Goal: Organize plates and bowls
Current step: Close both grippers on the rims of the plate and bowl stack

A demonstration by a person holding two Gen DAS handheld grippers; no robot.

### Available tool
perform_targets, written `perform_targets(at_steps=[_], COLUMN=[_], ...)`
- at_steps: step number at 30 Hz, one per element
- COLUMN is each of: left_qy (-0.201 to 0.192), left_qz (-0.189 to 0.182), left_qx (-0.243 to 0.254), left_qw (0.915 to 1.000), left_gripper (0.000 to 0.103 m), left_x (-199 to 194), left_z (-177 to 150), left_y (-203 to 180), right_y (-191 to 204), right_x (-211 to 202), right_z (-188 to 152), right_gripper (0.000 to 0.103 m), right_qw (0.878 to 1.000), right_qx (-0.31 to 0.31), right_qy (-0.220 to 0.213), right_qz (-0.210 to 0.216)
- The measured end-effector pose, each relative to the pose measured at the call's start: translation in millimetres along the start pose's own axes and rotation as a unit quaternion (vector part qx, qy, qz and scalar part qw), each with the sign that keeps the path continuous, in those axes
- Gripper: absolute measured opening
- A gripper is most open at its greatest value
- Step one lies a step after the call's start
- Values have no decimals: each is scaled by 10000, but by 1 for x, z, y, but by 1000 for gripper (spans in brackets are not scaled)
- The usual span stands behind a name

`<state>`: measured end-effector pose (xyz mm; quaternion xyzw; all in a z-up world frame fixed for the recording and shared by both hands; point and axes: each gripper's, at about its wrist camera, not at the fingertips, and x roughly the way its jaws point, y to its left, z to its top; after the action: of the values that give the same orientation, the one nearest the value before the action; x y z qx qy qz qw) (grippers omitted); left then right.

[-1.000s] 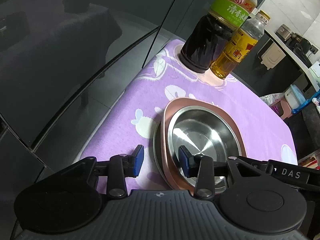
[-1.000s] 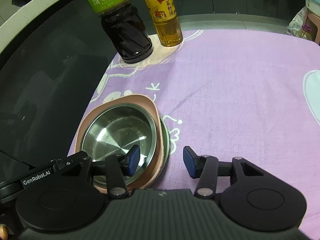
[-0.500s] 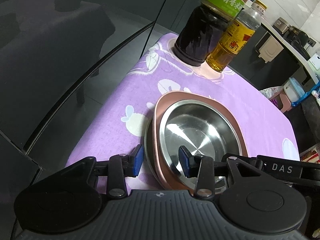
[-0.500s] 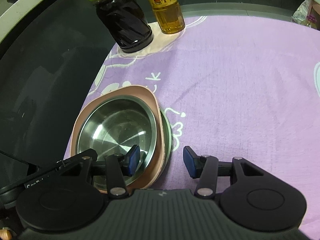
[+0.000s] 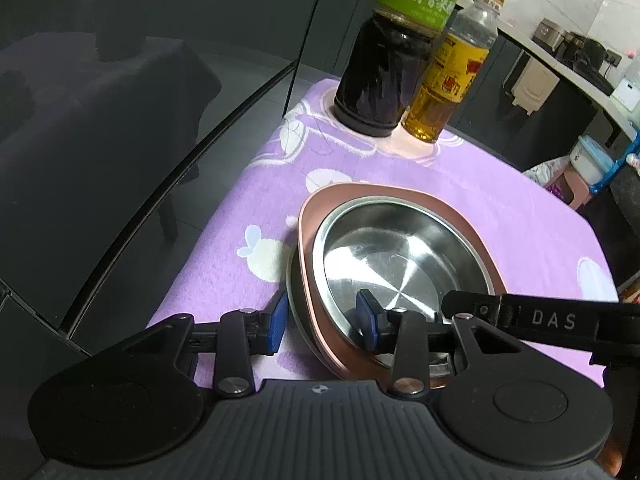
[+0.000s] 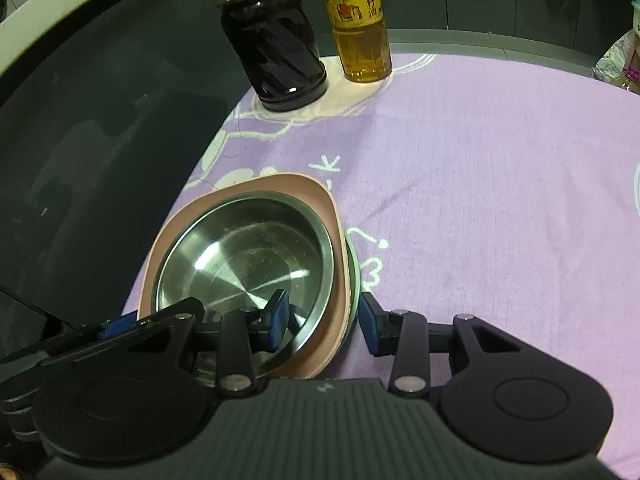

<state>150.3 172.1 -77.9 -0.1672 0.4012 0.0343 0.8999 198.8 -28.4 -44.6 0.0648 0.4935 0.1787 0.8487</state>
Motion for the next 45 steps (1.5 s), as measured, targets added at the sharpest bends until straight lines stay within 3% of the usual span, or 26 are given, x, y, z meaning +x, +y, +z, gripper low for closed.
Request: perform_targets(at_steps=[20, 45], left_qy=[-418, -695], left_qz=[-23, -202], left_qx=[-17, 458], left_qw=[9991, 9963], left_gripper=[35, 35], left_x=[-47, -116], left_z=[2, -45], left_y=[-9, -61], right_y=[6, -23], right_x=[-41, -126], right_z=[-5, -52], right_gripper=[40, 40], right_qw=[9992, 9958], right_qx=[-22, 248], right_qy=[-312, -786], right_qz=[267, 408])
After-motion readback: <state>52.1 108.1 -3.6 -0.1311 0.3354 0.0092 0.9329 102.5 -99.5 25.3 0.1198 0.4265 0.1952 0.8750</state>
